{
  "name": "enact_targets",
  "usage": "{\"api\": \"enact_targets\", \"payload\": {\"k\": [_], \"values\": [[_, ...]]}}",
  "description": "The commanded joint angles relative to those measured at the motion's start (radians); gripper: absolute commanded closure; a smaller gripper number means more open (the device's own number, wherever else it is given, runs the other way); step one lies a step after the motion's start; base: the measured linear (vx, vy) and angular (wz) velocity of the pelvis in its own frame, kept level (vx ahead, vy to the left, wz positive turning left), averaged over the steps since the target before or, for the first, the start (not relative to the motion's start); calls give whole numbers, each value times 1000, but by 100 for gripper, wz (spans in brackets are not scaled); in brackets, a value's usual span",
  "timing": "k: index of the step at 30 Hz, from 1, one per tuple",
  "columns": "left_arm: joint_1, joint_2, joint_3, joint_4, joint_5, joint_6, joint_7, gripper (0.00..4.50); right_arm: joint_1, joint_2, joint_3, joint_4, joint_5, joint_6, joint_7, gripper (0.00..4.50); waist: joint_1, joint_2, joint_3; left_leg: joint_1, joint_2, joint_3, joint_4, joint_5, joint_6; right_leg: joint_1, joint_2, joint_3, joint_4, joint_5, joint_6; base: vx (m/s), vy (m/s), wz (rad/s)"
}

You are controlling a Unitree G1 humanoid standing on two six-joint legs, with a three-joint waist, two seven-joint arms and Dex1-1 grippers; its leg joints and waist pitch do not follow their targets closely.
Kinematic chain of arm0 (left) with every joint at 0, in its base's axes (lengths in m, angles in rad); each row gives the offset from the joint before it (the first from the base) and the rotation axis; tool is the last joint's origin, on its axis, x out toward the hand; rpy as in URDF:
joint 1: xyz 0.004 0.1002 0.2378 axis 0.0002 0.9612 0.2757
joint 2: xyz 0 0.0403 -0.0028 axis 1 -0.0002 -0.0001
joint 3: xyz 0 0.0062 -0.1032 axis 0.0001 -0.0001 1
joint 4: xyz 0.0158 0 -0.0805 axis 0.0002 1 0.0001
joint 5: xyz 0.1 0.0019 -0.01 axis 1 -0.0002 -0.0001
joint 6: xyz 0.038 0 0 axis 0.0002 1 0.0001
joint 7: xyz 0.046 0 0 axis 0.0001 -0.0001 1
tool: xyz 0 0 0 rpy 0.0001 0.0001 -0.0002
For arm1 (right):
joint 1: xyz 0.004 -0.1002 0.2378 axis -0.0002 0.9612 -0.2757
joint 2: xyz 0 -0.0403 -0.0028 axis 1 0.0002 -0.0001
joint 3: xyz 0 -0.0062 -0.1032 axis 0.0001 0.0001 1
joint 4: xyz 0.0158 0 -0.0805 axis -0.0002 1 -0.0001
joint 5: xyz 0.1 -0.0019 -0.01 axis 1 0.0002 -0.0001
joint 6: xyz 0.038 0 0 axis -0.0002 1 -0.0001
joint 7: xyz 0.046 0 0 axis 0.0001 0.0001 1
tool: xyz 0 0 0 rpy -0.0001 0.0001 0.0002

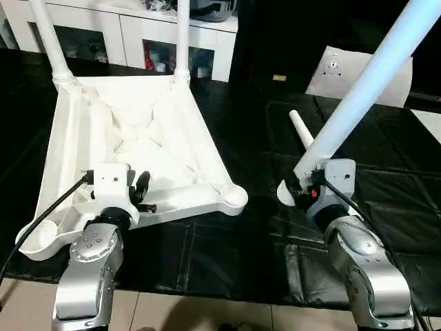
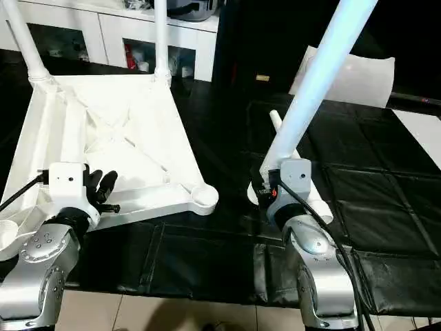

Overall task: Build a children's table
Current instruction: Insert table leg to table base

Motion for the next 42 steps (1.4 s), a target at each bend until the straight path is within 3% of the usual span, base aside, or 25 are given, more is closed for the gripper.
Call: {"api": "enact_targets", "payload": {"k": [1, 42], "values": [[-1, -5, -13, -18, 1, 10, 2, 318, 0, -11, -12, -24, -2, 4, -4, 262, -1, 16, -52, 2, 49, -16, -70, -252, 48, 42, -89, 58, -94, -448, 8, 0, 0, 0], [-1, -5, -13, -18, 1, 10, 2, 318, 0, -11, -12, -24, -2, 4, -4, 262, 0, 16, -53, 3, 49, -15, -68, -243, 49, 44, -89, 59, -92, -431, 1, 0, 0, 0]]}}
